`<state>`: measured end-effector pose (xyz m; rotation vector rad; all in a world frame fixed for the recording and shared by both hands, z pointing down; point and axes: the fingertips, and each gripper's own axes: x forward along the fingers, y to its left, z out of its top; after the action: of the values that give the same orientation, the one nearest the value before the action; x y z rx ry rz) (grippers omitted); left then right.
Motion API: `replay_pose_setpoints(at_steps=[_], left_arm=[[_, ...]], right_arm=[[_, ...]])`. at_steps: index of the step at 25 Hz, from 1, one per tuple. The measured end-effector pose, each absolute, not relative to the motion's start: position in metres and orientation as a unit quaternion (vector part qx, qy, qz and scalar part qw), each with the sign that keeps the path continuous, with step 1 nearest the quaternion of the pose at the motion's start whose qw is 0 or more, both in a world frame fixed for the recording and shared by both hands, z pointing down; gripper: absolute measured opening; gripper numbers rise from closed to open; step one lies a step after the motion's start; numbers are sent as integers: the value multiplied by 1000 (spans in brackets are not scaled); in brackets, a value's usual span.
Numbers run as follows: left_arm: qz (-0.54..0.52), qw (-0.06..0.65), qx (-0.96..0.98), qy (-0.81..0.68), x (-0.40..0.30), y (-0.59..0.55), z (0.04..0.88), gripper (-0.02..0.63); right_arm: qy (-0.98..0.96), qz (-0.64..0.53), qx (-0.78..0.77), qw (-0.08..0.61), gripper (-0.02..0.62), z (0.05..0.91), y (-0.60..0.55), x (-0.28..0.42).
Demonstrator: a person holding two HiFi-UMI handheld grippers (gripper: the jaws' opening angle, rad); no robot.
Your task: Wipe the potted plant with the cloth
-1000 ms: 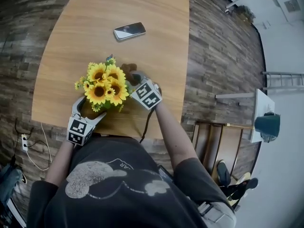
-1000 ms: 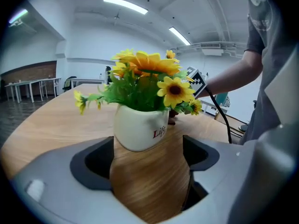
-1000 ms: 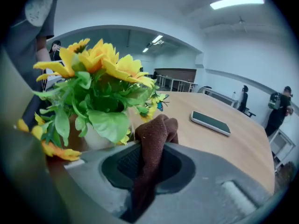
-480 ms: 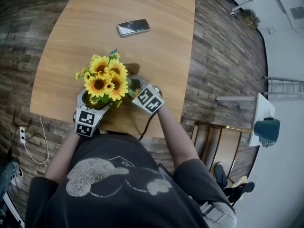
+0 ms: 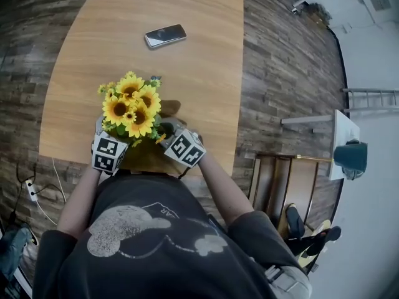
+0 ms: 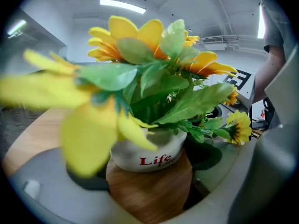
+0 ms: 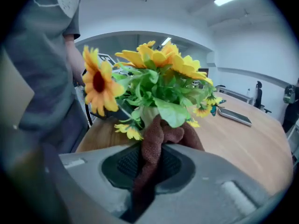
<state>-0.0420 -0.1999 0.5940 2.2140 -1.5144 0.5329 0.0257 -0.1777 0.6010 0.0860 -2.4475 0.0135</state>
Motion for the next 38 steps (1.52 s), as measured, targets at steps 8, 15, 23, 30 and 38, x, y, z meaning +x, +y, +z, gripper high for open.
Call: replay_pose_setpoints(at_steps=[8, 15, 23, 30, 38], left_arm=[[191, 184, 831, -489, -42, -204, 592, 541], [203, 167, 863, -432, -42, -203, 597, 540], [216, 138, 906, -337, -44, -201, 599, 540], [241, 123, 928, -257, -41, -195, 601, 540], [241, 130, 932, -239, -42, -199, 600, 549]], right_arm=[[-941, 6, 25, 338, 44, 597, -143, 21], [-936, 12, 115, 333, 44, 583, -183, 57], [-913, -16, 160, 375, 44, 591, -251, 63], [-914, -57, 100, 390, 44, 607, -259, 21], [-910, -89, 65, 399, 44, 611, -252, 3]])
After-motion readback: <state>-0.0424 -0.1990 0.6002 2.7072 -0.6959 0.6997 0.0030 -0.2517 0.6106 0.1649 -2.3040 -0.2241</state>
